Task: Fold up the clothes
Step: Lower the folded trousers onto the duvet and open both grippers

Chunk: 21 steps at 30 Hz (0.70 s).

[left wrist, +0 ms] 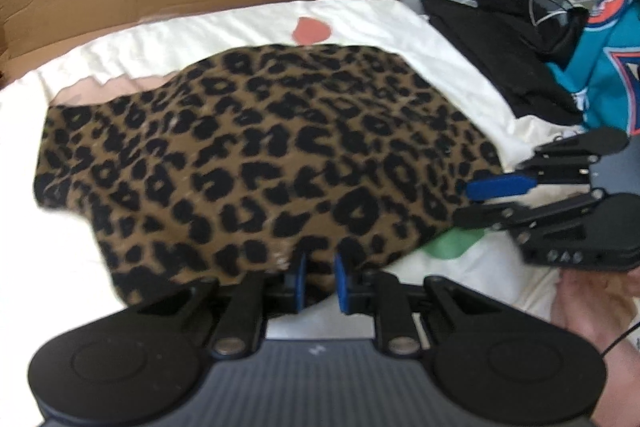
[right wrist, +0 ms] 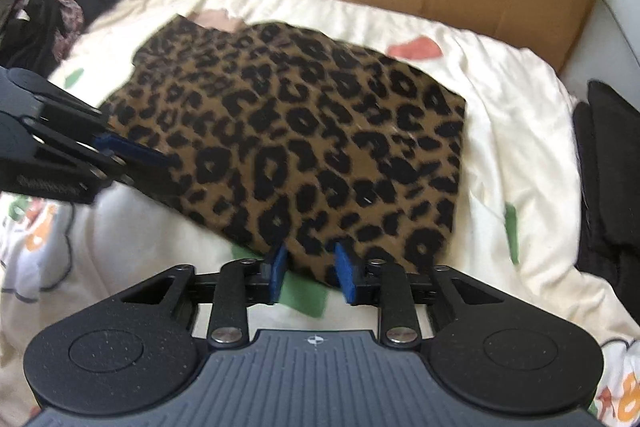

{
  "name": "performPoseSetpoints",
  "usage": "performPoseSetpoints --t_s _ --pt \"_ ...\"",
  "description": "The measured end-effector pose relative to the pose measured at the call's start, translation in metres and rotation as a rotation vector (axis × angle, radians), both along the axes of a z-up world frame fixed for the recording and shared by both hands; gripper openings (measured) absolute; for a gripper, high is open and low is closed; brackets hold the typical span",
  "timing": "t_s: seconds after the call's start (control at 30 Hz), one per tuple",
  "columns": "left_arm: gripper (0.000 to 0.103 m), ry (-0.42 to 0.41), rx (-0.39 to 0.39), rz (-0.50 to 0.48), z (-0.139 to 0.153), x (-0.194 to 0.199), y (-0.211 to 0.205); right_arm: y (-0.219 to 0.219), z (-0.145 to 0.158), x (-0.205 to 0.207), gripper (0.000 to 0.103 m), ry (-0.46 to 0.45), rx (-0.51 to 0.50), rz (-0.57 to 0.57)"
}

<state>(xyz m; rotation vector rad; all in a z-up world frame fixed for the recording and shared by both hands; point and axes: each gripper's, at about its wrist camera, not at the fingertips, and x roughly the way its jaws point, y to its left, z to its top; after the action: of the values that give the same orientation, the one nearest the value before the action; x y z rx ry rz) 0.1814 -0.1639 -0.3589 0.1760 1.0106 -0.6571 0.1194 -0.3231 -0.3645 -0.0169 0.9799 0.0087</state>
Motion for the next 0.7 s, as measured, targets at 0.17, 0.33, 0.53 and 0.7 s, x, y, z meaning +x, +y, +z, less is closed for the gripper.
performPoseSetpoints --t_s 0.17,0.33,0.53,0.7 --pt "0.016 -0.013 0.034 0.041 -0.001 0.003 0.022 -0.004 -0.001 -0.002 0.028 0.008 -0.011 -0.01" --pt "0.016 -0.017 0.056 0.091 0.0 0.005 0.045 -0.011 -0.001 -0.005 0.019 0.011 -0.015 -0.028" --pt "0.016 -0.007 0.076 0.164 -0.001 0.005 0.07 -0.017 0.0 -0.008 0.018 0.016 -0.025 -0.055" --pt "0.023 0.002 0.096 0.204 -0.004 0.006 0.08 -0.022 0.001 -0.008 0.018 0.016 -0.057 -0.069"
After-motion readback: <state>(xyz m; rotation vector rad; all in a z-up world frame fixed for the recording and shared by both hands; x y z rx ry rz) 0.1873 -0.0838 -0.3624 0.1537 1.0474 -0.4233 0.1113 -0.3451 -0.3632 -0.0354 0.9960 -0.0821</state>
